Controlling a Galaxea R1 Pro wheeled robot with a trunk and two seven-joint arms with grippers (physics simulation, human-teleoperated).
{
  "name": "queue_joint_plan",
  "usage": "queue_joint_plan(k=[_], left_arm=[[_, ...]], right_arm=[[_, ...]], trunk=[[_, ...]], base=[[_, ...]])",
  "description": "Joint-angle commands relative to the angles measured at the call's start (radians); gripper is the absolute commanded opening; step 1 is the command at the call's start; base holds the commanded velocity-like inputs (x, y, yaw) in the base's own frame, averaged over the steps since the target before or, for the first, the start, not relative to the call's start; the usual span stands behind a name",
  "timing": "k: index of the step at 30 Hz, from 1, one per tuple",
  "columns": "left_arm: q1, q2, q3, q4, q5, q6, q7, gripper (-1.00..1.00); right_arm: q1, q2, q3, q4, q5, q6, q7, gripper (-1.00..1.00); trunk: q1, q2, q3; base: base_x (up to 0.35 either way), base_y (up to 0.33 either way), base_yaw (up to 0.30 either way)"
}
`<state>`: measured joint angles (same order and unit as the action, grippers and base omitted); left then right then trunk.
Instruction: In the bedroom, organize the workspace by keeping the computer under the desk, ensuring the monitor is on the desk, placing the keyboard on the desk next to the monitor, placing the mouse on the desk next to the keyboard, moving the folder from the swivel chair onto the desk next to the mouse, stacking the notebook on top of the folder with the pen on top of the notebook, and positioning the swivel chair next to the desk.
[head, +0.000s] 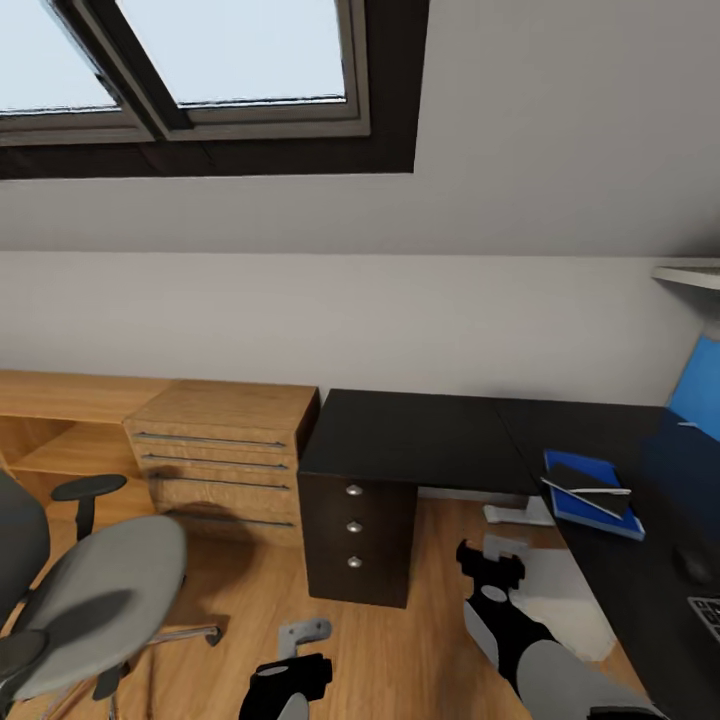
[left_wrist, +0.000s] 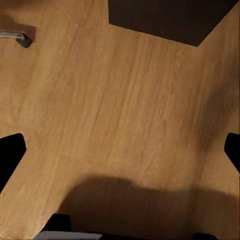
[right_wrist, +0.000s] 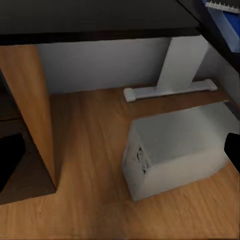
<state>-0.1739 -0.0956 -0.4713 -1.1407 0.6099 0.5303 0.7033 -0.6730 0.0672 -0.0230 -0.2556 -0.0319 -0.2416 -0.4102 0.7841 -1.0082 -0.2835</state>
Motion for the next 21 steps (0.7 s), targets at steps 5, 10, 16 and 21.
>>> queue_joint_plan(k=[5, 10, 16, 21], left_arm=[[-0.001, 0.000, 0.000, 0.054, 0.007, -0.017, 0.010, 1.00], [-0.001, 0.005, 0.002, 0.187, 0.007, -0.125, 0.009, 1.00], [0.033, -0.003, 0.002, 0.191, -0.004, -0.133, 0.015, 1.00], [0.061, 0.005, -0.002, 0.196, -0.004, -0.134, 0.011, 1.00]], right_arm=[[0.012, 0.000, 0.000, 0.085, 0.028, -0.069, 0.008, 1.00], [0.019, 0.000, 0.001, 0.220, 0.042, -0.129, 0.015, 1.00], [0.053, 0.005, 0.006, 0.254, 0.041, -0.123, 0.016, 1.00], [0.074, 0.002, 0.007, 0.273, 0.041, -0.129, 0.016, 1.00]], trunk=[[-0.020, 0.034, 0.015], [-0.039, 0.069, 0.030], [-0.046, 0.083, 0.036], [-0.066, 0.118, 0.052]], base=[[-0.286, 0.185, 0.000], [-0.097, 0.074, 0.000], [0.000, 0.000, 0.000], [0.000, 0.000, 0.000]])
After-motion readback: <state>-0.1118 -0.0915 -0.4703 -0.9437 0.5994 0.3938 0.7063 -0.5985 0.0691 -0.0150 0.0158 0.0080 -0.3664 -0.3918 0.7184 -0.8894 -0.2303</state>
